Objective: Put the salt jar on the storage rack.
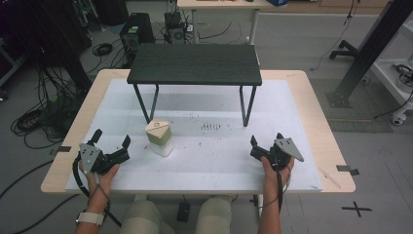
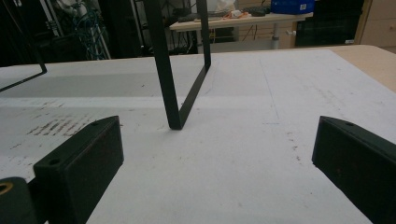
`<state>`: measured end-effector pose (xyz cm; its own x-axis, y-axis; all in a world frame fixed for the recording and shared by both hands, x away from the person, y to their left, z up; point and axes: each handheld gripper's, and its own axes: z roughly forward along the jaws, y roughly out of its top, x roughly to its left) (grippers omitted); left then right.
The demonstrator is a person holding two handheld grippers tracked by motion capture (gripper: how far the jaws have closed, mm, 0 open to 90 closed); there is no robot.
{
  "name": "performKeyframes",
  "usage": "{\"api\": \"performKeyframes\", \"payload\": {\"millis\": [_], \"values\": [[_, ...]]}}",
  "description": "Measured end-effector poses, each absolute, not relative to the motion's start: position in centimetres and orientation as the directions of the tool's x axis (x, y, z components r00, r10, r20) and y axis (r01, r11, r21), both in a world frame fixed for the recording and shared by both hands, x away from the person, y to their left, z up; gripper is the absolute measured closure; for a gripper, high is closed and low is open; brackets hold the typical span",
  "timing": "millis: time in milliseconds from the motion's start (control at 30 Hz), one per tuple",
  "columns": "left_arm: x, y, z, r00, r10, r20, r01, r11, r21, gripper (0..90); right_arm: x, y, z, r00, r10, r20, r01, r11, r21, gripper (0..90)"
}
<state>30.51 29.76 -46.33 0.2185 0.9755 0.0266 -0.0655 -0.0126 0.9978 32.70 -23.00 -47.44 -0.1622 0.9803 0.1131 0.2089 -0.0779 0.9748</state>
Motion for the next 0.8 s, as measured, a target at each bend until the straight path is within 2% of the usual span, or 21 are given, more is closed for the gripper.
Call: {"api": "performKeyframes", "payload": {"millis": [333, 533, 800], "values": [[30.5, 30.0, -46.3, 0.22, 0.976, 0.001, -0.064, 0.013, 0.998, 0.5, 32.7, -23.0, -47.4, -0.163, 0.98, 0.116, 0.206, -0.081, 0.975, 2.1], [30.2, 30.4, -46.3, 0.227, 0.972, -0.06, -0.056, 0.075, 0.996, 0.5, 32.7, -23.0, -47.4, -0.161, 0.98, 0.116, 0.206, -0.082, 0.975, 1.9], [29.3, 29.9, -45.6, 0.265, 0.962, -0.063, -0.073, 0.085, 0.994, 0.2, 32.7, -23.0, -47.4, -0.161, 0.981, 0.111, 0.209, -0.076, 0.975, 1.9]]}}
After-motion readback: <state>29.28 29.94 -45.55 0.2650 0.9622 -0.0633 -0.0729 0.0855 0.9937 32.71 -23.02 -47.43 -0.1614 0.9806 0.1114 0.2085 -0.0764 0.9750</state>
